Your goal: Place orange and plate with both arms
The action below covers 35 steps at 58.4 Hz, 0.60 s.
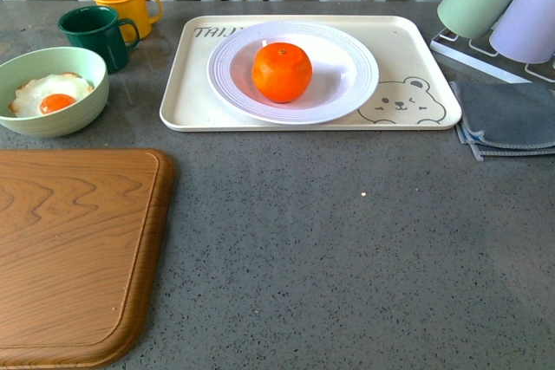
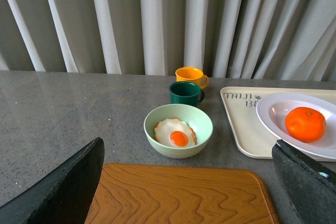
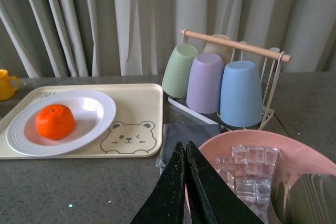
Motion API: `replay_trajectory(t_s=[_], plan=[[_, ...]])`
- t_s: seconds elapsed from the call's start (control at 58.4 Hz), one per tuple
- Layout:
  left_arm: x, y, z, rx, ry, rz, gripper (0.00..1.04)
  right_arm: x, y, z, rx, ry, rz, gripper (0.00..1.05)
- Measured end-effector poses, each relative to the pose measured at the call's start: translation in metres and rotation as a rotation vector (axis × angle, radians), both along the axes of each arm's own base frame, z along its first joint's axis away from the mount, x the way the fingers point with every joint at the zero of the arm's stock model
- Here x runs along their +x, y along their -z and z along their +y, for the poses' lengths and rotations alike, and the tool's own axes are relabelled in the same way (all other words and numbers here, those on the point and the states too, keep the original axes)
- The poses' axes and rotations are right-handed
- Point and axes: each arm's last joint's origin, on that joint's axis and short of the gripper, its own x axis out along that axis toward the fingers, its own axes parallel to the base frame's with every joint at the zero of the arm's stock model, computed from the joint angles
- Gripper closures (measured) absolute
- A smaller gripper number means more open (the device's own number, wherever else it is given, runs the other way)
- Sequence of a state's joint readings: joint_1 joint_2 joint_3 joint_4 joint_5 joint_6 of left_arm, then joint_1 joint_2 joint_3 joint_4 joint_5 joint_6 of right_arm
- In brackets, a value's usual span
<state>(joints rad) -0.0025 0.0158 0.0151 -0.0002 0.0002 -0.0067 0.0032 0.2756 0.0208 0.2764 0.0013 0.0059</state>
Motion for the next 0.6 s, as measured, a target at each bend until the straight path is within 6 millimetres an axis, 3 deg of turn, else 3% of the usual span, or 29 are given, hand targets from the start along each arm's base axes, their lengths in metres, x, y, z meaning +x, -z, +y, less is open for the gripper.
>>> replay_trajectory(t_s=[0.599], plan=[[0.000,0.000,0.000,0.000,0.000,0.000,0.09,-0.018,0.003,0.000,0.000,-0.001,0.006,1.03]])
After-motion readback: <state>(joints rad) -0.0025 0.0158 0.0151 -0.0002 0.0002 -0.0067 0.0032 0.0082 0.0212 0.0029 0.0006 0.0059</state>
